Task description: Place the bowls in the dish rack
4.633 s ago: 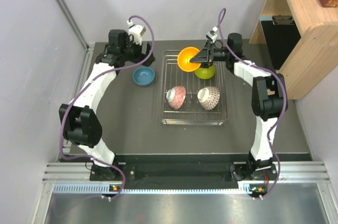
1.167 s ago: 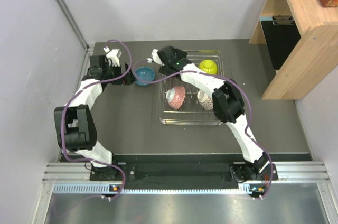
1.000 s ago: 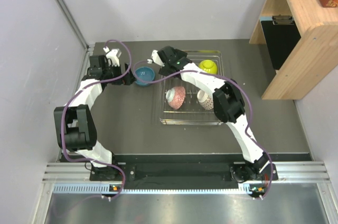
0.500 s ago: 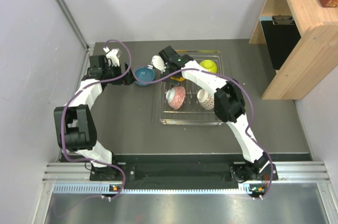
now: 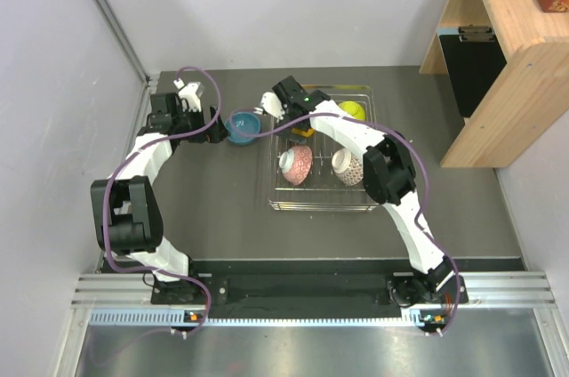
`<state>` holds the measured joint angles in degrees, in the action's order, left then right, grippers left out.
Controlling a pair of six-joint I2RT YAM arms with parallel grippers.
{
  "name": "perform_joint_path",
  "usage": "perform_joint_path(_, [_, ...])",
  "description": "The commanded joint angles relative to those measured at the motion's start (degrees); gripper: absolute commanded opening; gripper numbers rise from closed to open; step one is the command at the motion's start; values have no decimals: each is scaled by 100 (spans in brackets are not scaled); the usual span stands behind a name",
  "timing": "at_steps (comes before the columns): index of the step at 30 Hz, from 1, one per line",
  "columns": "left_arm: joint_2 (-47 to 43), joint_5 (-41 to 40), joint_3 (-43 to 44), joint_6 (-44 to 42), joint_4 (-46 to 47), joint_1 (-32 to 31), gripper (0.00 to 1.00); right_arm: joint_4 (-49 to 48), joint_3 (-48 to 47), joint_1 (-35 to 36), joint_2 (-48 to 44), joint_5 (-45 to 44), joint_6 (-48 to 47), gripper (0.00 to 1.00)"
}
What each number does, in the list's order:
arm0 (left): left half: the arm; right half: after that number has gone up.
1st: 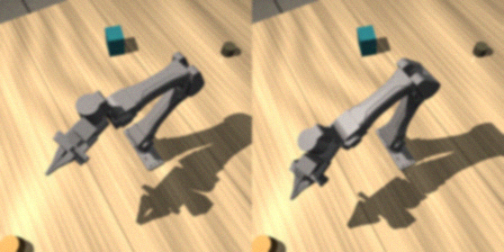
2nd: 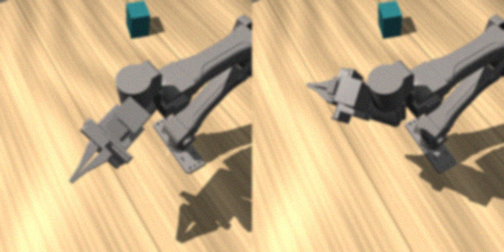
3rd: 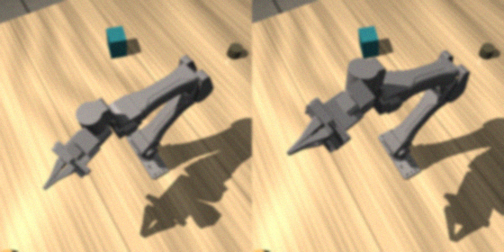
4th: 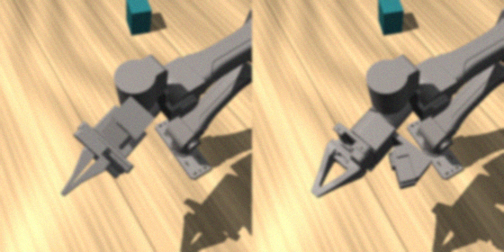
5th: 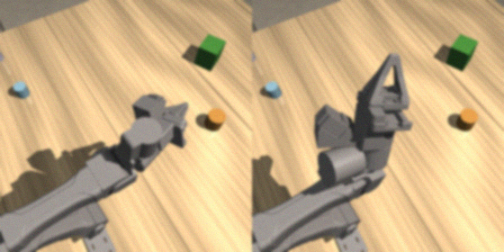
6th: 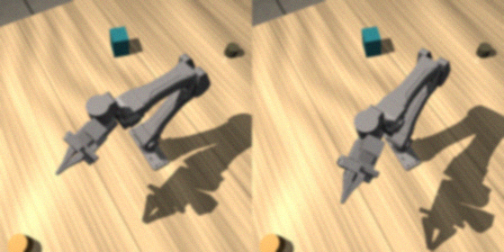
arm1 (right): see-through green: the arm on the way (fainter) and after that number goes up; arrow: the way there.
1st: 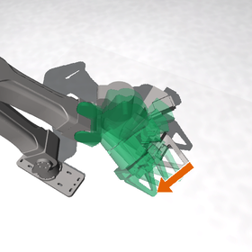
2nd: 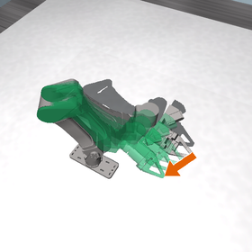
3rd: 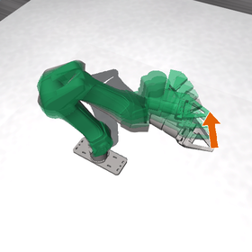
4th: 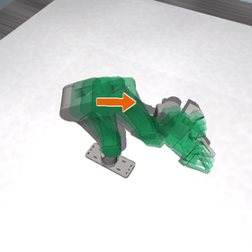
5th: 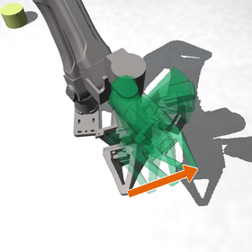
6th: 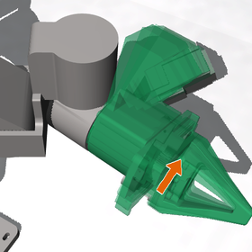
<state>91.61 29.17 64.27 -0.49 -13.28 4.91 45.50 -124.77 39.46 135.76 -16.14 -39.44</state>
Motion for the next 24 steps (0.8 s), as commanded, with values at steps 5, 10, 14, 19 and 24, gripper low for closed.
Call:
perform_joint_path(5, [-118, 168, 15, -12, 264, 45, 99, -1393, 102, -44, -393, -855, -81, 100])
perform_joint_path(10, [146, 159, 173, -65, 238, 45, 99, -1860, 32, -44, -209, -1172, -283, 100])
perform_joint_path(14, [558, -15, 445, -144, 124, 28, 99, -1571, -12, -26, -252, -918, -82, 100])
perform_joint_path(19, [1086, -174, 1008, -232, 1, 19, 99, -1096, 259, -9, -813, -417, 340, 100])
perform_joint_path(24, [1675, -359, 1596, -250, -61, -51, 99, -859, 401, 0, -1429, -109, 806, 100])
